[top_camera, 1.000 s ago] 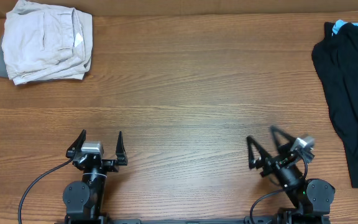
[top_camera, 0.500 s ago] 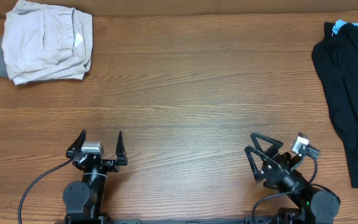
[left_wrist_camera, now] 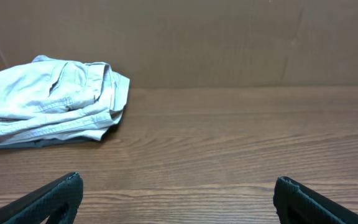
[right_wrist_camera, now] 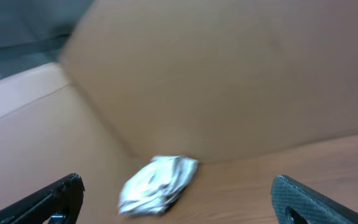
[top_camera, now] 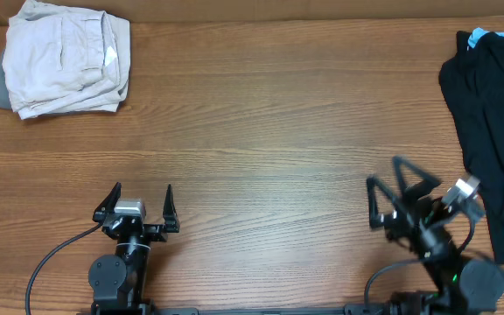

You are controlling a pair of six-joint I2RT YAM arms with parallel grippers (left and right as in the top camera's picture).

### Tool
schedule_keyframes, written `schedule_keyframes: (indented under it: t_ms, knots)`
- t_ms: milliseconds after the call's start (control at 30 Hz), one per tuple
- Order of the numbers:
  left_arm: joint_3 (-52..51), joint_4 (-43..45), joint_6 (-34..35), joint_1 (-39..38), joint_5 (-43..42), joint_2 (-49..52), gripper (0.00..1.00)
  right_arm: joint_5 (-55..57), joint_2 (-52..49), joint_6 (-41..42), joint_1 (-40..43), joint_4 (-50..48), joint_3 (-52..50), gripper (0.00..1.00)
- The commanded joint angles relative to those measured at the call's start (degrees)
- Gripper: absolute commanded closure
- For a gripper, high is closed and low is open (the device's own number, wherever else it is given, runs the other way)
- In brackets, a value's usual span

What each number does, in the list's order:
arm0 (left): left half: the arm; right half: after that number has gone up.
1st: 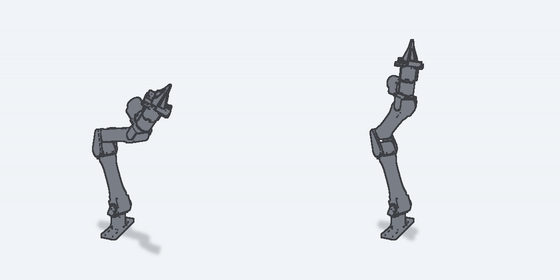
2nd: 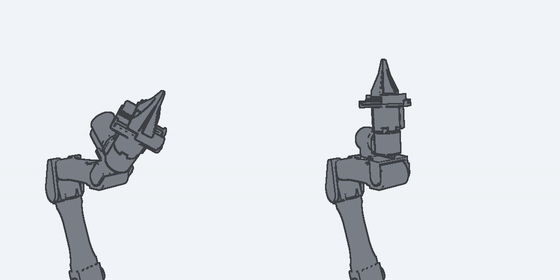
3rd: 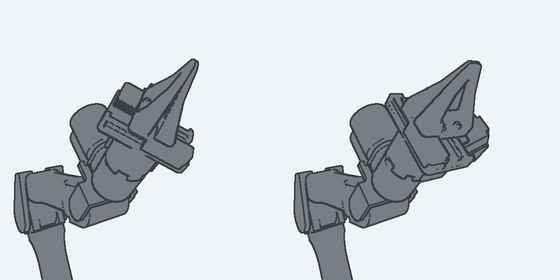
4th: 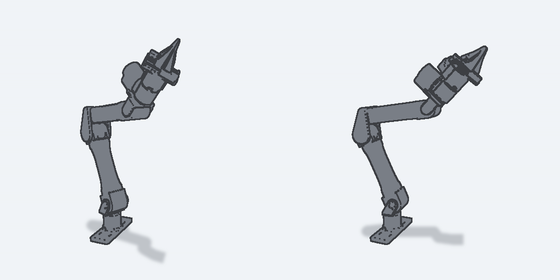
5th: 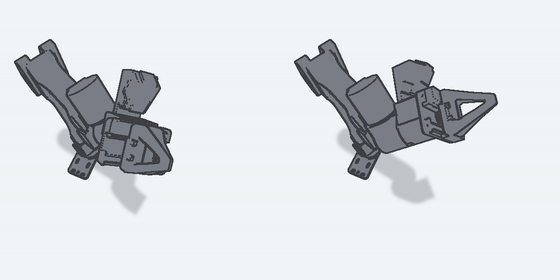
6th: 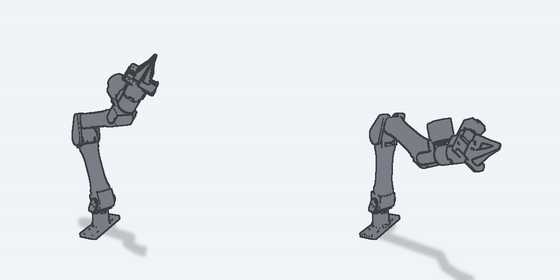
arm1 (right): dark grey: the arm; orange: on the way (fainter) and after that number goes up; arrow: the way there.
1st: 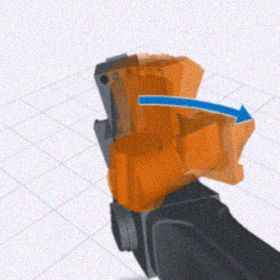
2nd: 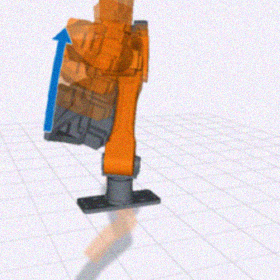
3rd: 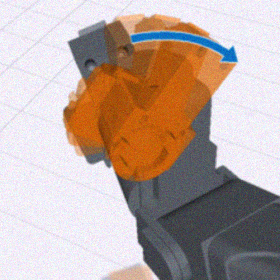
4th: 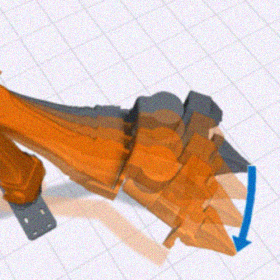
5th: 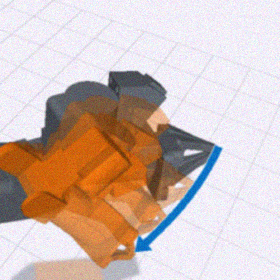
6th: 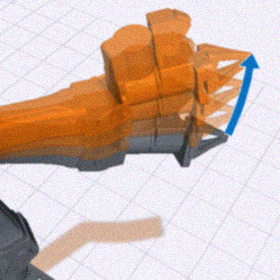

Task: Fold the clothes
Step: 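Reach the right gripper to the clothes pile and grasp the black shirt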

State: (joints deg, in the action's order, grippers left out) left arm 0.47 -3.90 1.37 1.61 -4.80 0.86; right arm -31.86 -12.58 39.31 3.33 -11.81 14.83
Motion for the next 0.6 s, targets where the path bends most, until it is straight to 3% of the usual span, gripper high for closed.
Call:
schedule_keyframes:
  t_ms: [0, 267, 367, 467, 567]
  knots:
    - [-0.2, -0.15, 0.35, 0.35, 0.55, -0.59, 0.0, 12.68, -13.05, -16.87, 0.17, 4.59, 12.52, 0.0]
    - [-0.2, -0.15, 0.35, 0.35, 0.55, -0.59, 0.0, 31.43, -40.76, -30.47, 0.76, 19.19, 35.54, 0.0]
    - [-0.2, -0.15, 0.35, 0.35, 0.52, -0.59, 0.0, 33.46, -56.98, -35.63, 3.8, 30.62, 50.84, 0.0]
    - [-0.2, -0.15, 0.35, 0.35, 0.55, -0.59, 0.0, 33.42, -67.3, -35.69, 6.25, 42.1, 62.99, 0.0]
    - [-0.2, -0.15, 0.35, 0.35, 0.55, -0.59, 0.0, 33.68, -73.68, -35.71, 7.45, 47.12, 70.34, 0.0]
